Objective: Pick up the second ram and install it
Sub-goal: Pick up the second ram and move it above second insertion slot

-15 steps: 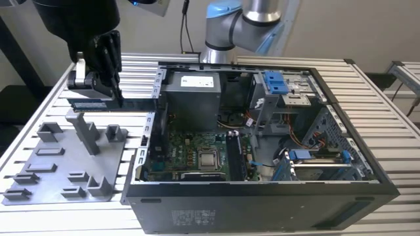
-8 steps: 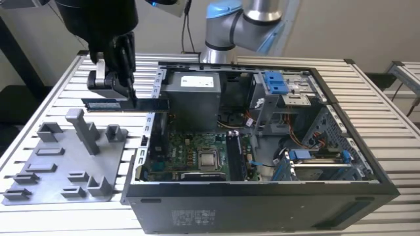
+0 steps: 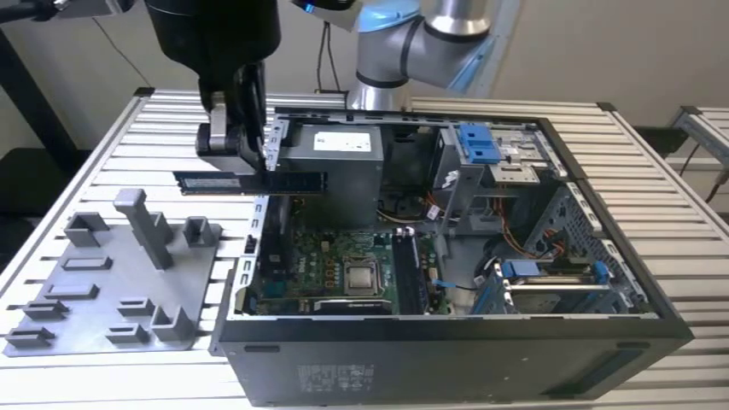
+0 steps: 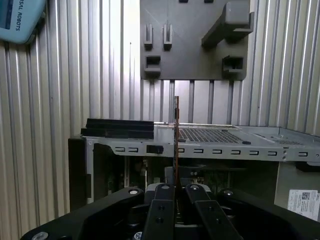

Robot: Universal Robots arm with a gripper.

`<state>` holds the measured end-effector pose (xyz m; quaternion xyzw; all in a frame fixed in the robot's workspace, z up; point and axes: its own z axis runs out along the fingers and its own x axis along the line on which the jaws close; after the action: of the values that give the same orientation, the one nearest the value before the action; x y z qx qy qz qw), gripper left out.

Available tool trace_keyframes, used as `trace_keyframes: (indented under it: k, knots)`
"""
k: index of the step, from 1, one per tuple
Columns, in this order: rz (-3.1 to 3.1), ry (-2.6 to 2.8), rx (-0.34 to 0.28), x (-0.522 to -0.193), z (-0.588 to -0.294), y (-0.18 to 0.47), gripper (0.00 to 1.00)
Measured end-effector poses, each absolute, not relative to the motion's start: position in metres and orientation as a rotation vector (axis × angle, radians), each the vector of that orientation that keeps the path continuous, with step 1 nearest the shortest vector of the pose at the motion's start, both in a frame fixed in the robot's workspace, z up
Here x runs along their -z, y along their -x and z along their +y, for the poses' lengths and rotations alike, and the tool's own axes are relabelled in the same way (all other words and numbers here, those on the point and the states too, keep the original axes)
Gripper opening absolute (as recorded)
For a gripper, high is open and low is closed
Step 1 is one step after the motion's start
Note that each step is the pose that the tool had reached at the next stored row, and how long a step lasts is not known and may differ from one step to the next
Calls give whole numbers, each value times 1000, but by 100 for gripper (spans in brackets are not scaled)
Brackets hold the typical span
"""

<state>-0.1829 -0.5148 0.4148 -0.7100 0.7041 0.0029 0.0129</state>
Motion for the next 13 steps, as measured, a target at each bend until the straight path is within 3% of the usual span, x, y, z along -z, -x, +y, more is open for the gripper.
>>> trace_keyframes:
  k: [13]
  knots:
    - [2194,2212,-9,-415,-515,139,14]
